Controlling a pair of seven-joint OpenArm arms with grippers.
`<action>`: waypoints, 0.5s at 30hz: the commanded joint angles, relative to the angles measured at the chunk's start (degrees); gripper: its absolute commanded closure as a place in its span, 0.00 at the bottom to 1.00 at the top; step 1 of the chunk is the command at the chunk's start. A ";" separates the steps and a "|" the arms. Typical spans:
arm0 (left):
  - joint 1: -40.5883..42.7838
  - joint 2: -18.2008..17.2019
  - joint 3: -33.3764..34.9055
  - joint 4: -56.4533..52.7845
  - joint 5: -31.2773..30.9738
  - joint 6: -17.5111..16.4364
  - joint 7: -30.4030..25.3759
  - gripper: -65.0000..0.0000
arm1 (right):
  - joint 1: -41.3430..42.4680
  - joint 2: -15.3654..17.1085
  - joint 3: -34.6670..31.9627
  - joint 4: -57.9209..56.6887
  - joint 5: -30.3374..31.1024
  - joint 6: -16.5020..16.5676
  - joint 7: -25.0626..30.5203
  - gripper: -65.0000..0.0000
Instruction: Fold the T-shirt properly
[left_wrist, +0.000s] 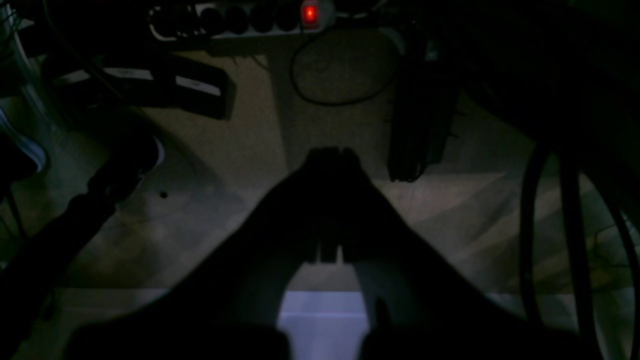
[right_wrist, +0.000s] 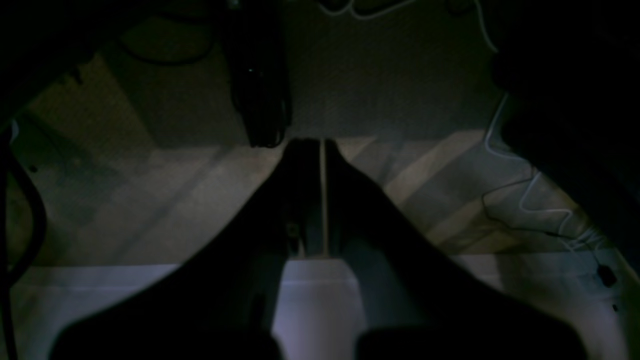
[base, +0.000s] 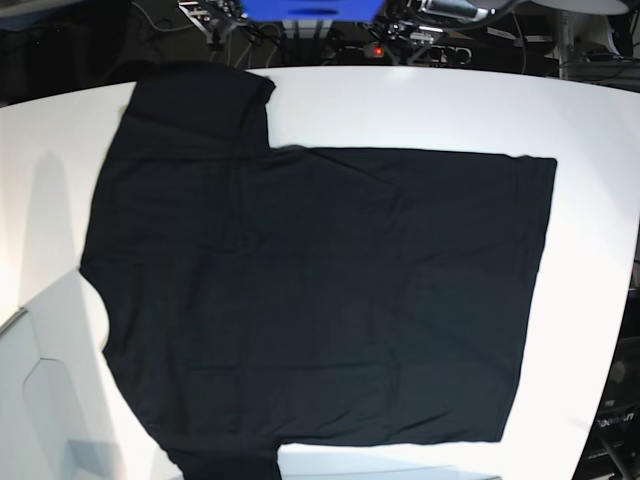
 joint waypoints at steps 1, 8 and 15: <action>0.26 -0.24 -0.10 0.12 -0.10 0.54 -0.08 1.00 | -0.35 0.07 -0.06 0.05 0.23 1.35 -0.14 1.00; 0.26 -0.59 -0.10 0.12 -0.10 0.45 -0.08 1.00 | -0.35 0.07 -0.06 0.05 0.23 1.35 -0.14 1.00; 1.05 -0.68 -0.01 0.21 -0.10 0.45 -0.08 1.00 | -0.35 0.07 -0.06 0.05 0.23 1.35 -0.23 1.00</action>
